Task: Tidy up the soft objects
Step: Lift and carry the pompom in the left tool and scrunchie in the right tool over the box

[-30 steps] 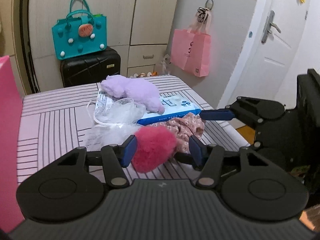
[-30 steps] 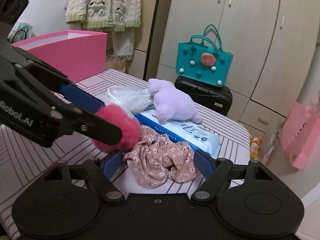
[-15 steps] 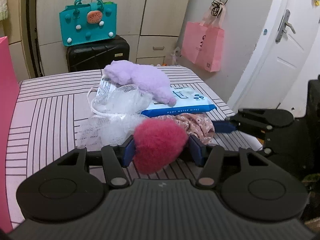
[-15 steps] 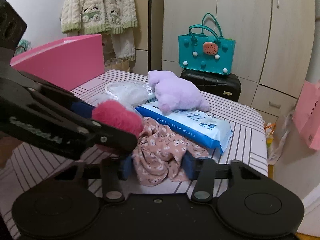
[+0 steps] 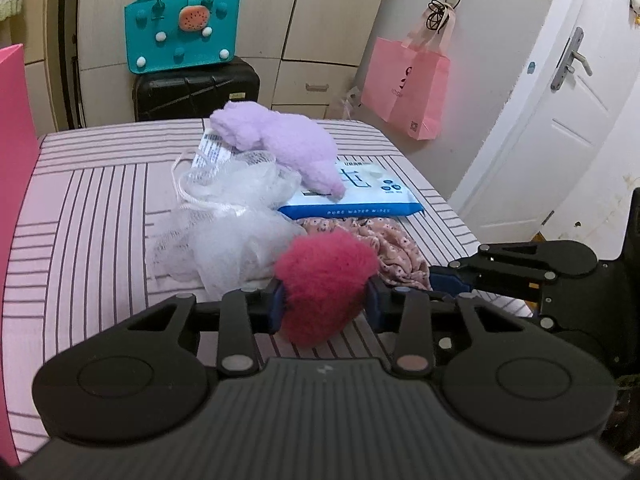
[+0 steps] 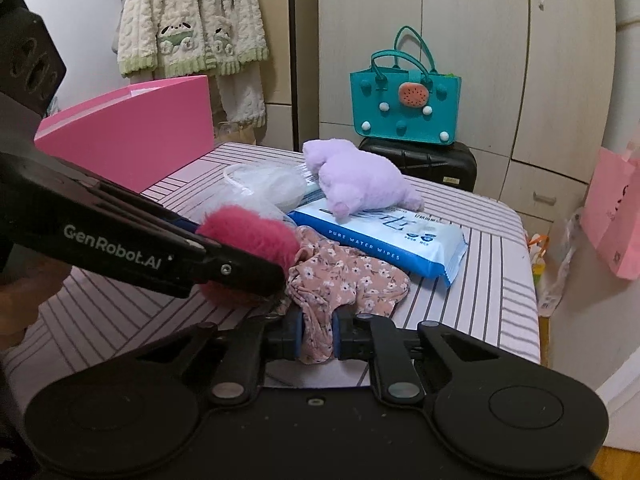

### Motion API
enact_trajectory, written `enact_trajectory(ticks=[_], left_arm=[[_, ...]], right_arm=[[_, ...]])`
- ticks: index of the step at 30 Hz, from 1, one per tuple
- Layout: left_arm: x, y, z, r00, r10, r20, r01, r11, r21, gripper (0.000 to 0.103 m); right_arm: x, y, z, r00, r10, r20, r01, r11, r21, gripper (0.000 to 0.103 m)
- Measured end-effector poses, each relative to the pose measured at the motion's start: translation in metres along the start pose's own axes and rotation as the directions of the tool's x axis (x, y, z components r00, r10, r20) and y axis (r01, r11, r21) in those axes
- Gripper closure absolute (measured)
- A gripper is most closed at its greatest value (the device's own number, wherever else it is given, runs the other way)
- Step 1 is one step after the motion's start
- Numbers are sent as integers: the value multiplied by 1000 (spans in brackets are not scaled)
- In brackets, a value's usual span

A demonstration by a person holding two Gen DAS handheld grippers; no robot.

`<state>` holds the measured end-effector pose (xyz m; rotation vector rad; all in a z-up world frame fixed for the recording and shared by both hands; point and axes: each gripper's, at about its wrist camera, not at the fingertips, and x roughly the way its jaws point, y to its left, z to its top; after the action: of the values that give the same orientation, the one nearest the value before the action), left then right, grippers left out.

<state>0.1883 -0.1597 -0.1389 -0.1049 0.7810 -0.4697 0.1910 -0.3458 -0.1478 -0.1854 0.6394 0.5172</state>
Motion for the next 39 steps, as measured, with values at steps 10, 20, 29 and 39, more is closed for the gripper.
enact_trajectory(ticks=[10, 20, 29, 39], left_arm=[[-11, 0, -2, 999, -34, -14, 34, 999, -30, 67], [-29, 0, -15, 998, -35, -52, 33, 999, -39, 67], [-47, 4, -25, 993, -31, -110, 30, 999, -13, 67], [-68, 10, -28, 976, -10, -218, 30, 996, 87, 67]], right_arm=[[-10, -4, -5, 1000, -4, -14, 5, 996, 85, 87], [-25, 7, -8, 999, 3, -35, 1, 993, 118, 87], [-39, 10, -10, 996, 17, -83, -3, 987, 160, 87], [-56, 25, -1, 984, 106, -146, -83, 984, 155, 87]])
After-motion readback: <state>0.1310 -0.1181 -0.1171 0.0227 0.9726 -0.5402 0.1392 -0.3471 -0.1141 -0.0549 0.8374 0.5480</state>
